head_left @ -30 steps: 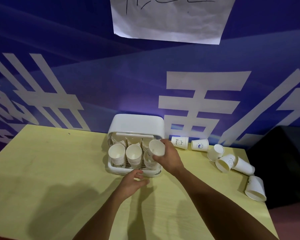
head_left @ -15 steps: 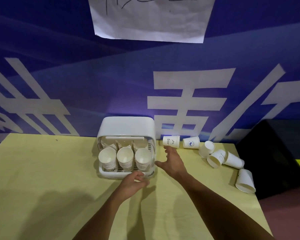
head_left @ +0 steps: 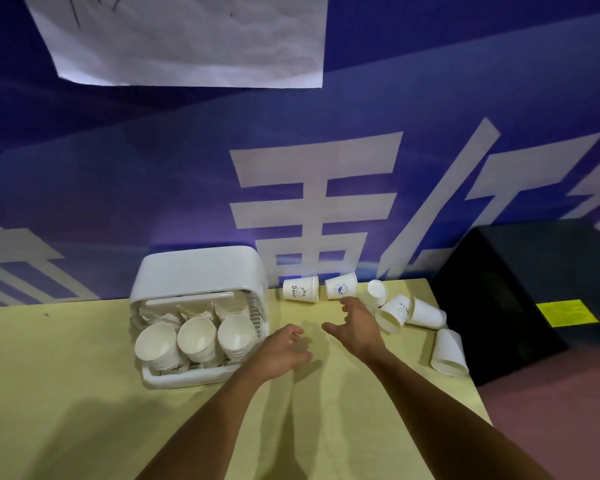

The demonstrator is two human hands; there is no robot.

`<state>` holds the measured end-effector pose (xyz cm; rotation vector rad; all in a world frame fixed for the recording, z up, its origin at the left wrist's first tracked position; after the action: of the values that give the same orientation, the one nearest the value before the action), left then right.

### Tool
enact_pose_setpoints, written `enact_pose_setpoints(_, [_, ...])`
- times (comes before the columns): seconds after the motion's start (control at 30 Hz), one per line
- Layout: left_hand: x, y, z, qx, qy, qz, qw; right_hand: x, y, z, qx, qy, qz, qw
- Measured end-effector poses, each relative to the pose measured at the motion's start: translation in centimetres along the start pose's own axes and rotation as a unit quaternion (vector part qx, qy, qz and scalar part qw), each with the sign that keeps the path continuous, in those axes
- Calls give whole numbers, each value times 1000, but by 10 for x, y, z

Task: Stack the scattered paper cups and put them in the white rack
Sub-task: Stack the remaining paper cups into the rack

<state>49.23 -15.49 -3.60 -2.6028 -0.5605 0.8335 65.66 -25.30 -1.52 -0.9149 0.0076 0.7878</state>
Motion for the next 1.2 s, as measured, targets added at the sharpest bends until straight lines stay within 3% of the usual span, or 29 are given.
enact_pose_setpoints(0.4, [94,-13,-28,161,-4,-85,983,56,18,-40,75,96,24,992])
enact_pose_setpoints(0.63, [142,-18,-27,238,3,-137,962,97,39,-43,197,161,6,967])
enact_pose_setpoints(0.83, [171,-13,-19,309,17,-115,944,121,47,-44,324,218,-55,919])
enact_pose_setpoints(0.97, [183,-11,-13,326,25,-117,938,133,55,-51,392,283,-40,875])
enact_pose_setpoints(1.2, [191,-8,-13,418,30,-140,897,140,63,-44,414,342,-92,838])
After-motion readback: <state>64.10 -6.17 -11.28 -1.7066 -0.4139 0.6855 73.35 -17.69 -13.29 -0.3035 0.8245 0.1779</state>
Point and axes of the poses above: each hand's wrist, its own x-axis towards the middle knuckle, its own y-axis out of the palm, z = x × y, the point moved 5 cm from there along x, towards the middle knuckle, and after that the axes turned 4 degrees about y, right-handed, at the moved point
